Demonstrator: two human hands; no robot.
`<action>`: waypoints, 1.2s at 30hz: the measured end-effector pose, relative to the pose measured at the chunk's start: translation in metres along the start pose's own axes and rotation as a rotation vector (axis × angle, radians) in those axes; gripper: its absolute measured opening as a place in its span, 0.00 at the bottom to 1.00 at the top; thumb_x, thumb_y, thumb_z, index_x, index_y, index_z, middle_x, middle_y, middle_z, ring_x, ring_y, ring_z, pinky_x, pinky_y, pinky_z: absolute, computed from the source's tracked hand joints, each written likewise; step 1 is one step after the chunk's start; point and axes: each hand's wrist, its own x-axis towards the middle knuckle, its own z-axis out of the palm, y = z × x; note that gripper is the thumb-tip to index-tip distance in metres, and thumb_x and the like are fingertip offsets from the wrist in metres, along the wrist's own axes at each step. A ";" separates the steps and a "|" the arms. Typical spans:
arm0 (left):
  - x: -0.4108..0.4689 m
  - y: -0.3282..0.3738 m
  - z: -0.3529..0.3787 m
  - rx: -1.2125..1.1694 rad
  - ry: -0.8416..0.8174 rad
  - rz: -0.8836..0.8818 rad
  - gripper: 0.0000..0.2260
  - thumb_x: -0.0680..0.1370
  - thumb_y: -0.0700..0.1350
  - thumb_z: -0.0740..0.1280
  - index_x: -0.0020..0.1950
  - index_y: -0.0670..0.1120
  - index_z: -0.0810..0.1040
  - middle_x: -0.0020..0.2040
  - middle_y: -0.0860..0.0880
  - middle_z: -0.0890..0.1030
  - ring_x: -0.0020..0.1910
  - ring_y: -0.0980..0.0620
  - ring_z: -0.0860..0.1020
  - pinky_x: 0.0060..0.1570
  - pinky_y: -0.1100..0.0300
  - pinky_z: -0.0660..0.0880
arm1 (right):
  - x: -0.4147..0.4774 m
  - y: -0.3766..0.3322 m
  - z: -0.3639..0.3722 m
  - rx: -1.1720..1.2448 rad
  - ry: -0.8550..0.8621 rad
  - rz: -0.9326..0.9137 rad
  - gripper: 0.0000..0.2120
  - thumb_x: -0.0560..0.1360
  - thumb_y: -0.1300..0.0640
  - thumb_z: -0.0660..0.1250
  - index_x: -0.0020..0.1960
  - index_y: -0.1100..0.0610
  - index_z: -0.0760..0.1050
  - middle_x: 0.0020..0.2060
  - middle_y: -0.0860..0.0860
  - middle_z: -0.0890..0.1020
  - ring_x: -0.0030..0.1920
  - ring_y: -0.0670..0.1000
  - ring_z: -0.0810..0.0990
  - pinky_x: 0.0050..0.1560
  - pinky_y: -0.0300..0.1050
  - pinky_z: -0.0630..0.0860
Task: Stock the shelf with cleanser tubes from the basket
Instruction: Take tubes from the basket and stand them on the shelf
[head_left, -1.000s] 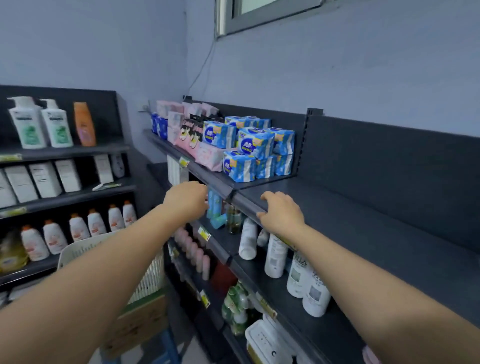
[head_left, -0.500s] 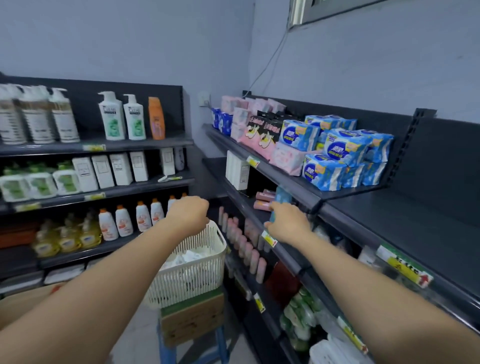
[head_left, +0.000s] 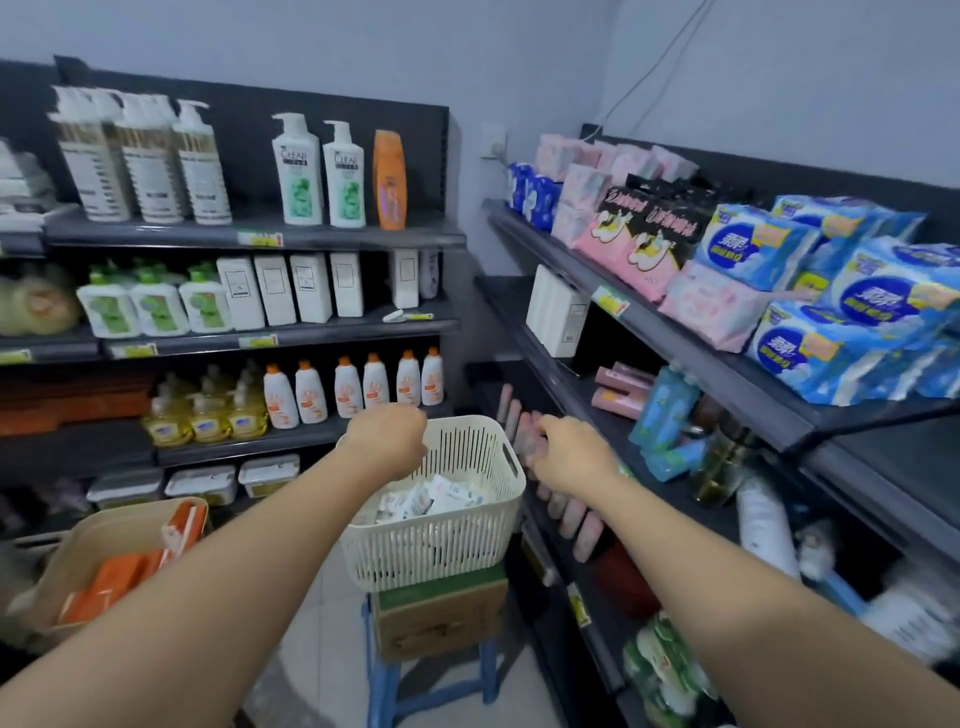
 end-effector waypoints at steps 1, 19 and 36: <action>0.007 -0.004 0.005 0.003 -0.007 -0.013 0.11 0.79 0.50 0.64 0.57 0.45 0.76 0.55 0.46 0.78 0.54 0.45 0.77 0.47 0.51 0.77 | 0.011 -0.002 0.007 -0.010 -0.010 -0.006 0.27 0.75 0.50 0.64 0.72 0.56 0.65 0.65 0.57 0.74 0.64 0.59 0.73 0.61 0.53 0.74; 0.147 -0.034 0.118 -0.098 -0.258 -0.197 0.11 0.78 0.48 0.64 0.58 0.45 0.76 0.56 0.46 0.78 0.56 0.45 0.77 0.51 0.51 0.77 | 0.179 -0.004 0.114 0.038 -0.333 -0.143 0.16 0.74 0.51 0.66 0.60 0.55 0.74 0.58 0.55 0.79 0.59 0.57 0.76 0.56 0.49 0.75; 0.223 -0.061 0.271 -0.154 -0.631 -0.177 0.14 0.79 0.50 0.64 0.62 0.45 0.74 0.58 0.46 0.78 0.56 0.47 0.77 0.51 0.54 0.75 | 0.262 0.018 0.259 0.016 -0.625 0.001 0.13 0.76 0.52 0.65 0.58 0.54 0.74 0.54 0.54 0.79 0.54 0.57 0.78 0.50 0.46 0.76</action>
